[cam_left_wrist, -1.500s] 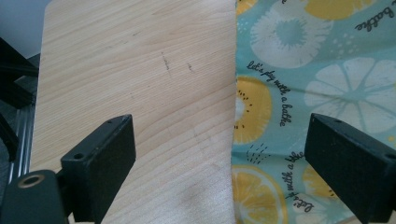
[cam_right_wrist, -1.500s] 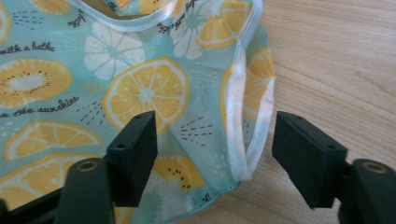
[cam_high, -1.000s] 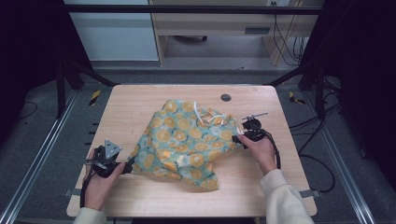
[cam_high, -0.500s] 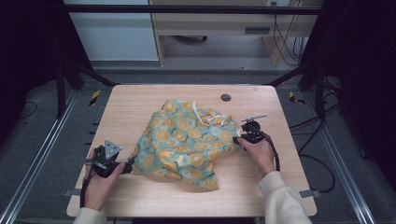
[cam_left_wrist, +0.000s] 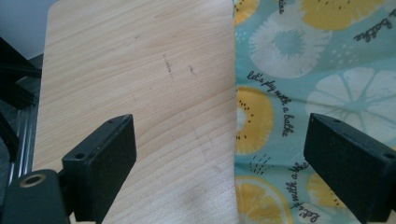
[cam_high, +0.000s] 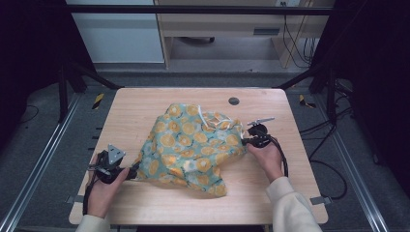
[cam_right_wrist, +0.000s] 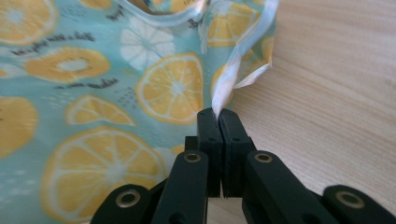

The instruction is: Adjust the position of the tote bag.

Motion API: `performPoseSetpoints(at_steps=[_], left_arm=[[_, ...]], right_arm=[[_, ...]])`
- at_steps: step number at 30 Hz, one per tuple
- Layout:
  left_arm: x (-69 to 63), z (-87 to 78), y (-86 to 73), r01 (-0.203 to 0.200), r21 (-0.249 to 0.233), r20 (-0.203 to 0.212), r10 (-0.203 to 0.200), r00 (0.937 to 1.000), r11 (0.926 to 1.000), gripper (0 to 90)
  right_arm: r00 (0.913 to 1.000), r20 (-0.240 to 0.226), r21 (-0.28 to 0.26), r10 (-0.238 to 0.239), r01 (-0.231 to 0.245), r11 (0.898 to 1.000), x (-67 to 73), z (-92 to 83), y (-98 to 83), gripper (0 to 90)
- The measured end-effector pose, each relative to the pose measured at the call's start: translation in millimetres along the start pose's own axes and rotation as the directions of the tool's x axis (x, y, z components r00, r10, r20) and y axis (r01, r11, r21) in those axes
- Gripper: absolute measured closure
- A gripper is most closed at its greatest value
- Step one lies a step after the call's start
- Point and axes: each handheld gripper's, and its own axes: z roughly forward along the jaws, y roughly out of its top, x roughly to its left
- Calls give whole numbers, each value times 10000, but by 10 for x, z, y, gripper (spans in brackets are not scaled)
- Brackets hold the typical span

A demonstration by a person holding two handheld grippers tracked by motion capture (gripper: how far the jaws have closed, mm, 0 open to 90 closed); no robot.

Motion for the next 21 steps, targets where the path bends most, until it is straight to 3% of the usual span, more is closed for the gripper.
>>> performPoseSetpoints(at_steps=[9,10,11,13,15,16,21], left_arm=[[14,-115,164,214,-629,184,-203,9996,9978,106],[26,-131,243,400,-834,301,-376,9988,9957,106],[26,-131,243,400,-834,301,-376,9988,9957,106],[27,-129,356,424,-878,493,-382,9981,9952,106],[7,-96,453,283,-844,583,-235,9980,9960,106],[-22,-45,549,50,-765,601,-4,9982,9971,105],[-78,59,721,-91,-642,805,143,9967,9979,103]], right_arm=[[9943,-497,-1054,-945,889,9905,259,-311,174,900],[9908,-598,-1256,-1218,1136,9856,338,-381,221,900],[9908,-598,-1256,-1218,1136,9856,338,-381,221,900],[9833,-879,-1640,-1591,1433,9760,480,-486,276,900],[9805,-949,-1695,-1719,1542,9734,532,-512,287,900],[9742,-1072,-1792,-1988,1777,9676,628,-549,302,900],[9633,-1209,-1991,-2395,2129,9566,775,-601,344,900]])
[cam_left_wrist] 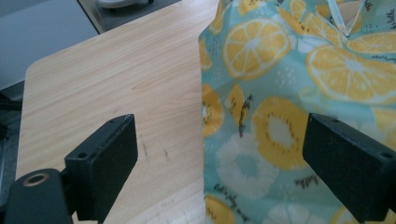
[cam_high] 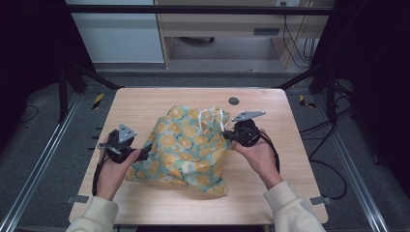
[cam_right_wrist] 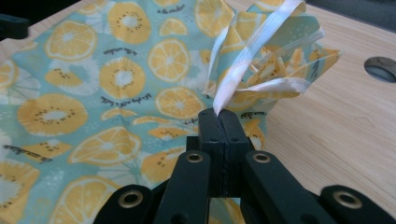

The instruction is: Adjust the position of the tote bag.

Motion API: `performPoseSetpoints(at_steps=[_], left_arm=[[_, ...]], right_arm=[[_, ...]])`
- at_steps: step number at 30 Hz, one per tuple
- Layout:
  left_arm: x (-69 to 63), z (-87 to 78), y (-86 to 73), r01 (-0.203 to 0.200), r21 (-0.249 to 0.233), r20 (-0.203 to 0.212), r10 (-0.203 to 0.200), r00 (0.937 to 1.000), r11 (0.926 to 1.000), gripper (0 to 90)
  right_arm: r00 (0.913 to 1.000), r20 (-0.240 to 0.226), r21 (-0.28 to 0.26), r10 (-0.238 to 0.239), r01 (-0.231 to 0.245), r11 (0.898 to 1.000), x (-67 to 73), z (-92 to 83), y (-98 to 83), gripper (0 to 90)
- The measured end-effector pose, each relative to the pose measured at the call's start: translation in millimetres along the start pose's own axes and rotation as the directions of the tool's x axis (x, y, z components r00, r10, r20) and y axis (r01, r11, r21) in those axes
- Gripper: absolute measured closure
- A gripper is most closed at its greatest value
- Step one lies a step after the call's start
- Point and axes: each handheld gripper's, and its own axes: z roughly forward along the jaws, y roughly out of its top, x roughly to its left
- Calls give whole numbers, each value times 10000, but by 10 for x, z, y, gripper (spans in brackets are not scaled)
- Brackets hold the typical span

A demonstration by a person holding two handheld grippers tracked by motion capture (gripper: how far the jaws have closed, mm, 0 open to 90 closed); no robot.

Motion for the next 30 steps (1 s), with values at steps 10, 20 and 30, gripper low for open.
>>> performPoseSetpoints(at_steps=[10,20,30], left_arm=[[-71,301,313,-150,307,330,140,9994,9994,91],[-98,551,575,-46,501,581,17,9983,9987,67],[-80,757,687,-195,917,731,128,9972,9956,50]], right_arm=[[9995,-123,-112,-291,290,9995,76,-41,81,900],[9979,-357,-311,-545,534,9981,147,-116,116,900],[9979,-258,-269,-598,591,9979,185,-82,122,900]])
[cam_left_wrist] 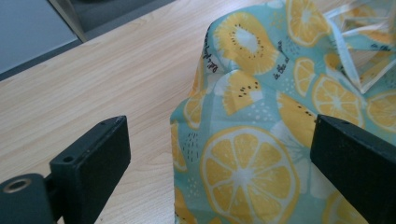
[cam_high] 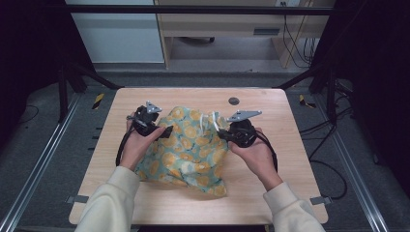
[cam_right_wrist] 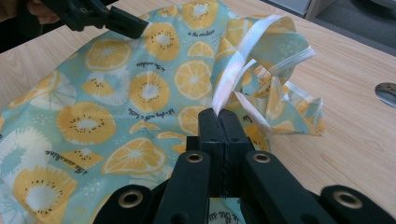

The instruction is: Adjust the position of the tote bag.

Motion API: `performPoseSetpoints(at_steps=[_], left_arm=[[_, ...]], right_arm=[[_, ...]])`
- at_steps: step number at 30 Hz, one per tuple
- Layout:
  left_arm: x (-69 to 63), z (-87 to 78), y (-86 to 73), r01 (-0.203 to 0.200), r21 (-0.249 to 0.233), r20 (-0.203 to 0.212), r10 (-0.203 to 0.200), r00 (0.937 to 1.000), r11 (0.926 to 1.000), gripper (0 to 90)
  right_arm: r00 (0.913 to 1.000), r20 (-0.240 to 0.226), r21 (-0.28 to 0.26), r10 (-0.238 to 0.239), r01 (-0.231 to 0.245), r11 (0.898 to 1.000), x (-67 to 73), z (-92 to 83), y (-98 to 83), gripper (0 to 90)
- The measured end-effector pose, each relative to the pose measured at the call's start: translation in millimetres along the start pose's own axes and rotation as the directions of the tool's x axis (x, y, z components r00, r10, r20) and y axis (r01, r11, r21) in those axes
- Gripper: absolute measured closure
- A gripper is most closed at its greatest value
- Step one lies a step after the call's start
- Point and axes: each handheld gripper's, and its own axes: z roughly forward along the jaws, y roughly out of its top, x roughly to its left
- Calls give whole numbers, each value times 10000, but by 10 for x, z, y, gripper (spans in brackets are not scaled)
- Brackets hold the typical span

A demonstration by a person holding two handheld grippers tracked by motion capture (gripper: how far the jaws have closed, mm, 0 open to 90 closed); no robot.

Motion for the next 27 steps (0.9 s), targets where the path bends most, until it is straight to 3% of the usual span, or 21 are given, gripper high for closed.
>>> performPoseSetpoints(at_steps=[7,15,22,27], left_arm=[[-28,72,-15,70,324,139,-75,9999,9994,35],[-57,14,30,145,274,426,-156,9990,9995,35],[-60,42,61,293,326,422,-307,9986,9990,43],[-110,92,115,62,540,544,-91,9985,9985,43]], right_arm=[[10000,-35,125,-92,92,9999,37,31,9,900],[9999,-131,95,-109,110,9999,57,54,1,900],[9998,-182,94,-75,77,9999,46,74,-16,899],[9997,-238,75,-68,70,9999,56,76,-26,899]])
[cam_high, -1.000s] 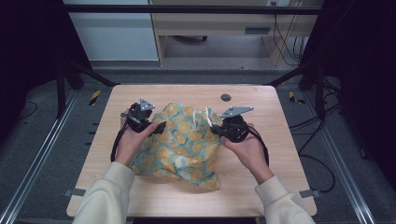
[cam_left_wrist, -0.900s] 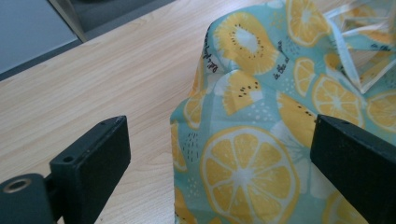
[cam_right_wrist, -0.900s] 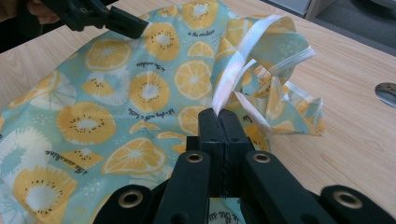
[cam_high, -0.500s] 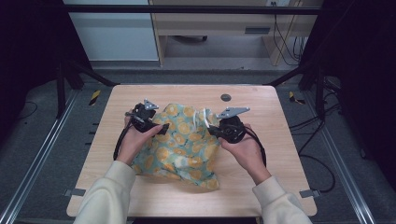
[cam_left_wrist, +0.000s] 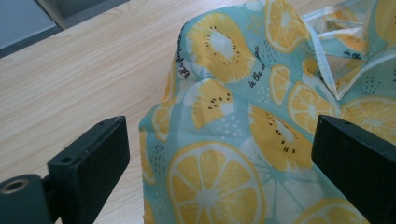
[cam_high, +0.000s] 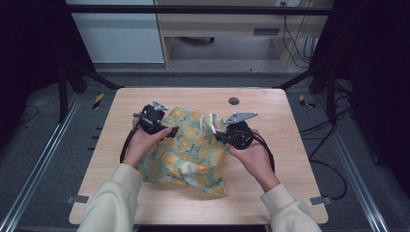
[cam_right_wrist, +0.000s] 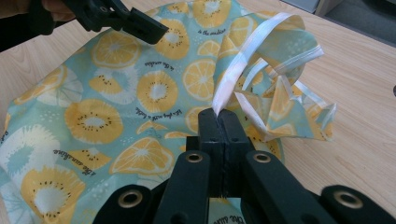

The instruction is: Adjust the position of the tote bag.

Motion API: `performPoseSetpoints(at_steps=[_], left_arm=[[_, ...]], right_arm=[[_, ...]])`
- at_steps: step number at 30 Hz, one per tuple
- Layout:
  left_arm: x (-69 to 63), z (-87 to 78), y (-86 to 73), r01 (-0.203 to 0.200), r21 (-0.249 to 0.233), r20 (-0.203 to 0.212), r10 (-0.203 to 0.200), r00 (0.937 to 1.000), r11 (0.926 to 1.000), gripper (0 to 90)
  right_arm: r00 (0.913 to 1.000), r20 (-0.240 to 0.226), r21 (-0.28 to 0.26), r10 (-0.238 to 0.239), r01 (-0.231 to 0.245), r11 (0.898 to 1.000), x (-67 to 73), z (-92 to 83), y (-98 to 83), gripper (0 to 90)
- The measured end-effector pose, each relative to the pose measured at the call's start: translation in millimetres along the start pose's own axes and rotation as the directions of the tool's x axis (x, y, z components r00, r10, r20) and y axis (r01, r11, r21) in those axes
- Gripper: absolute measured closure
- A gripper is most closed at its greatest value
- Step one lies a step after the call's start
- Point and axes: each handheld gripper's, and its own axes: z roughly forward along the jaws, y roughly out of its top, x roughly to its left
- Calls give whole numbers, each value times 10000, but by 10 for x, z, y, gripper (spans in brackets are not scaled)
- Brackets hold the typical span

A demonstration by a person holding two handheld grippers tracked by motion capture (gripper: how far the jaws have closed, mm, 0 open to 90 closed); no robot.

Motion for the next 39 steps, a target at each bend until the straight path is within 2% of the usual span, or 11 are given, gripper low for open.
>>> performPoseSetpoints(at_steps=[2,6,15,21,22,25,26,29,33,36,39], left_arm=[[-3,34,-2,-105,117,-13,105,9999,9999,43],[7,88,-18,66,344,-105,-62,9999,9994,39],[58,136,-83,375,392,-233,-366,9991,9985,42],[54,159,-109,406,541,-141,-399,9991,9977,54],[49,160,-105,404,510,-121,-399,9991,9979,120],[30,165,-101,406,483,-95,-402,9991,9980,154],[13,171,-97,372,557,-89,-368,9993,9978,242],[-7,181,-98,432,650,-134,-425,9990,9969,362],[-47,180,-127,421,700,-204,-408,9990,9967,623],[-42,156,-159,339,641,92,-345,9994,9974,805],[-38,136,-164,251,582,246,-266,9993,9980,887]], right_arm=[[10000,-1,21,-35,35,10000,-1,6,-5,899],[10000,-2,66,-31,31,10000,-10,5,-9,899],[10000,55,114,5,-6,9999,-36,-3,-22,899],[10000,100,118,-7,5,9999,-49,-18,-16,899],[9999,124,124,36,-37,9999,-54,-22,-15,899],[9999,149,113,51,-52,9999,-58,-24,-14,899],[9999,156,108,69,-70,9999,-61,-26,-13,899],[9999,155,113,49,-51,9999,-67,-26,-14,899],[9998,183,149,69,-72,9999,-87,-22,-18,899],[9995,259,144,152,-156,9998,-111,-35,-17,899],[9994,311,125,160,-164,9998,-137,-53,-20,899]])
